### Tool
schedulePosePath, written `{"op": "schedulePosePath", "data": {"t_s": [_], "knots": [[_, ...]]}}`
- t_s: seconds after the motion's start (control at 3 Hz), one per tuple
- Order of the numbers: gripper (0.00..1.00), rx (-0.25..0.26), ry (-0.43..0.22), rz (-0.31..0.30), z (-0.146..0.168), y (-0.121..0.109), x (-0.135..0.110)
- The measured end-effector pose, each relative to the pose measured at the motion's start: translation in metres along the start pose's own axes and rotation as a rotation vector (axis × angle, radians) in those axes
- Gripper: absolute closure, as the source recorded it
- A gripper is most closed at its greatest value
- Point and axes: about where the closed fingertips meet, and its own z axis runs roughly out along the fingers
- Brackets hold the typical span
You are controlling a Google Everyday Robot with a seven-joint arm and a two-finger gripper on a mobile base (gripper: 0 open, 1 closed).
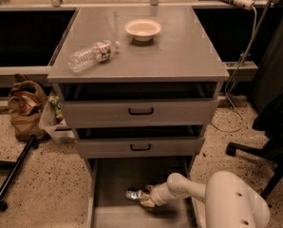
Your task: Pick redbull can from bottom drawer and place on counter
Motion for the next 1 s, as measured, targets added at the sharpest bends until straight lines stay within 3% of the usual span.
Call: {"op": "schedulePosePath", "data": {"t_s": [0.33,0.67,1.0], "knots": [[1.00,0.036,-0.006,-0.002,-0.023,0.003,-0.009],[1.00,0.133,-0.049,-0.017,-0.099,0.003,-0.040],[1.00,0.203,-0.089,-0.072,-0.178,0.008,-0.075]]}}
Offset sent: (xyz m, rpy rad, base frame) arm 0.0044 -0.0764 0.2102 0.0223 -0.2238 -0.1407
